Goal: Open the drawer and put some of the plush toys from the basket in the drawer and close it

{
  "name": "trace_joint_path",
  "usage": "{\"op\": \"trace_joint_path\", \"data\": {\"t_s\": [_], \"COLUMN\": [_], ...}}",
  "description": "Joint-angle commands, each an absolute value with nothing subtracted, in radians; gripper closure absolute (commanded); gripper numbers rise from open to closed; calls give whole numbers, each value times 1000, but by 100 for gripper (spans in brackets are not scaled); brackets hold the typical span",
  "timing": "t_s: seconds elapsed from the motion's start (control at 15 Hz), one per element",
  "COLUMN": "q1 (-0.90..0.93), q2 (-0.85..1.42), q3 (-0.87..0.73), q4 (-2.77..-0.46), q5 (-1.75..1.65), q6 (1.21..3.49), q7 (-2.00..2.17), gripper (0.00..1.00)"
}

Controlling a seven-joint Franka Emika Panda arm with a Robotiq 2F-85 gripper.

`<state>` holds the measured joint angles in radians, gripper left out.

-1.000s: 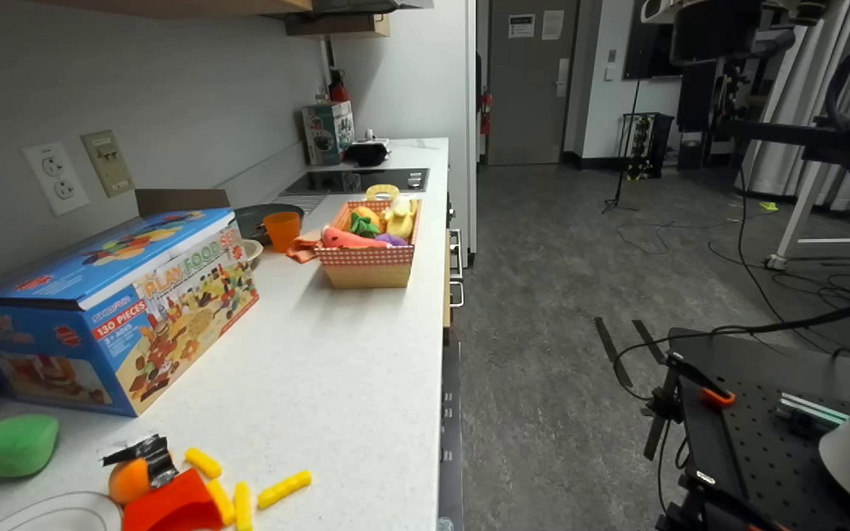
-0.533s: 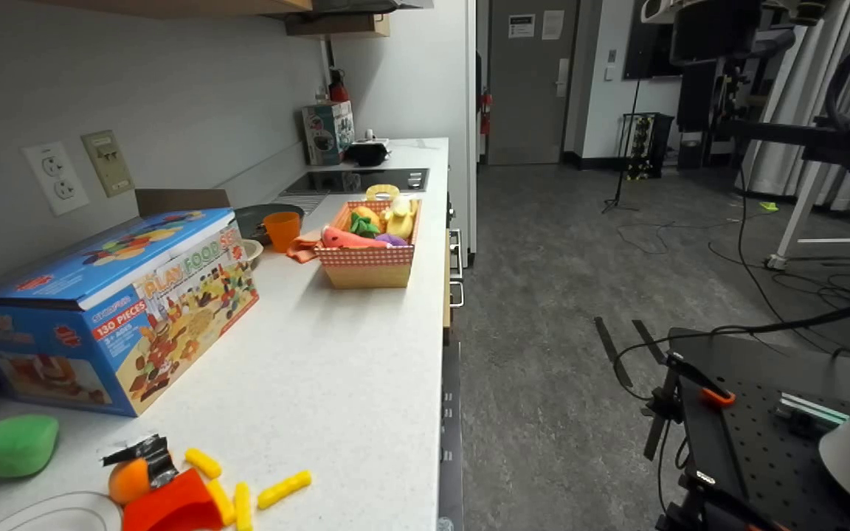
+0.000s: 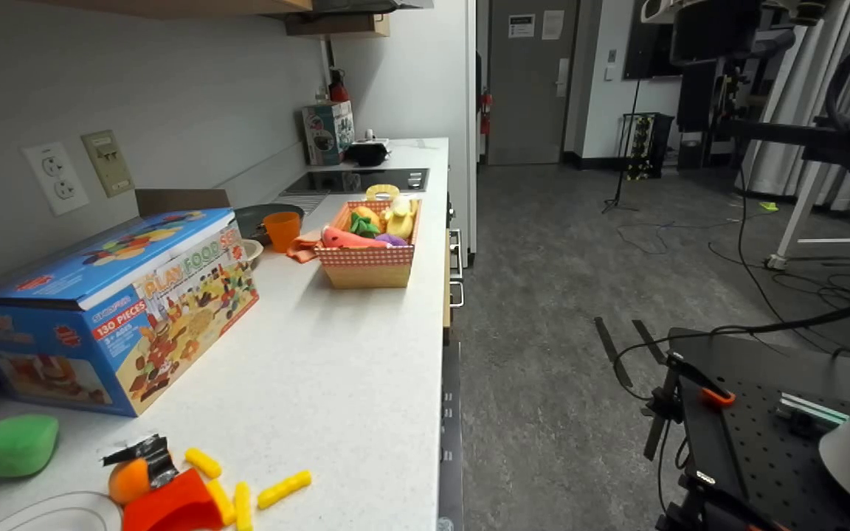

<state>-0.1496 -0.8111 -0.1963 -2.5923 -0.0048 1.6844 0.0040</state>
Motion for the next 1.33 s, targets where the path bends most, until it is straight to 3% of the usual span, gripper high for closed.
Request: {"op": "trace_joint_path", "data": {"t_s": [0.0, 1.27], "q1": [-163, -174], "q2": [-808, -804], "q3": [-186, -176], "q4": [-2591, -2593], "q5": [2, 14], "q6": [1683, 1682], "q7": [-4, 71], "gripper": [0, 0]}}
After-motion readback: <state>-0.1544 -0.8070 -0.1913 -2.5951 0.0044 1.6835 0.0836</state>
